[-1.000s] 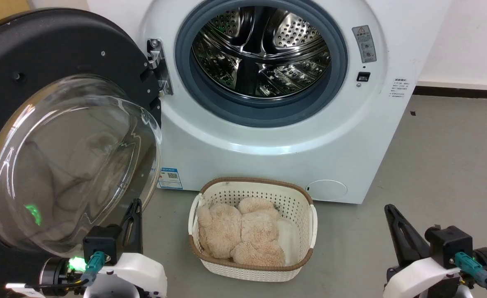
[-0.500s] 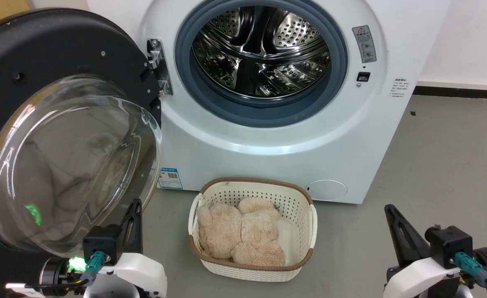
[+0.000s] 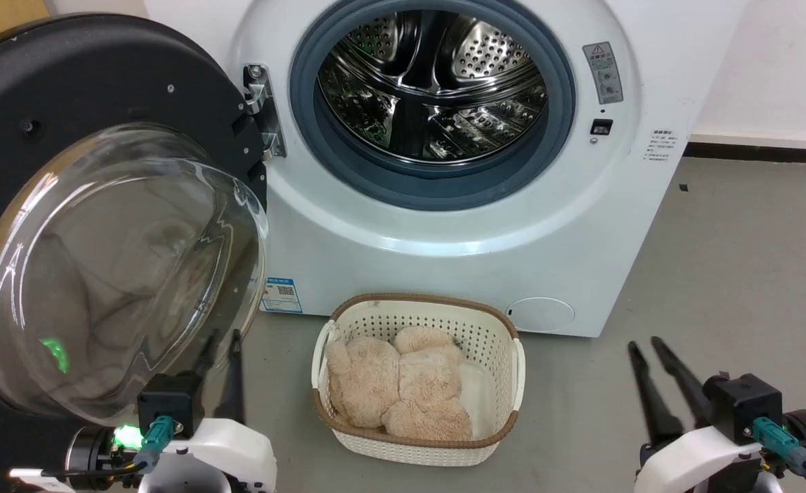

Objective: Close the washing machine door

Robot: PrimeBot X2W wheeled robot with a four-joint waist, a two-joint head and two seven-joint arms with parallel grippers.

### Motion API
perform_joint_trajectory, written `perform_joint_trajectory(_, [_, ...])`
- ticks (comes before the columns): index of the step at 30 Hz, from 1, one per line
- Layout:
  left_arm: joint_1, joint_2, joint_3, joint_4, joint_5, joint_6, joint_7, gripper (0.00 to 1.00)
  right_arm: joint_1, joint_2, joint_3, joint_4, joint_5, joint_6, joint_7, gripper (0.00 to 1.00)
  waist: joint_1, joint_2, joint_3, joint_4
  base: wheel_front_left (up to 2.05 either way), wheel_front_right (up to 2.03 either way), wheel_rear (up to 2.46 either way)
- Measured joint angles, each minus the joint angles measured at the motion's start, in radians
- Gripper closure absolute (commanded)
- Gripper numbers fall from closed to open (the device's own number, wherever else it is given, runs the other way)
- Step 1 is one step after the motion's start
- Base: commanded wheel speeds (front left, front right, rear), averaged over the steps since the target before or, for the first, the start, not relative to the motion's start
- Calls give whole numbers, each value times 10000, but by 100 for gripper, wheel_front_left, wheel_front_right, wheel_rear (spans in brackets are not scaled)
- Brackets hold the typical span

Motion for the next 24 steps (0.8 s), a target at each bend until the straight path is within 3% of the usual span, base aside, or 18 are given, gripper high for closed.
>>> perform_joint_trajectory(13, [0, -2, -84, -2, -2, 309, -199, 0, -2, 0, -171, 31, 142, 0, -205, 0, 0, 0, 38, 12, 0, 0, 0])
perform_joint_trajectory(15, [-1, -2, -105, -13, -2, 368, -259, 74, -3, 0, -213, 35, 198, 0, -230, 0, 0, 0, 48, 22, 0, 0, 0])
perform_joint_trajectory(16, [-2, -2, -115, -25, -2, 378, -280, 100, -3, 0, -230, 38, 201, 0, -280, 0, 0, 0, 54, 28, 0, 0, 0])
perform_joint_trajectory(24, [-43, 15, -173, -270, 0, 554, -447, 100, -9, 0, -305, 46, 288, 0, -420, 0, 0, 0, 104, 119, 0, 0, 0])
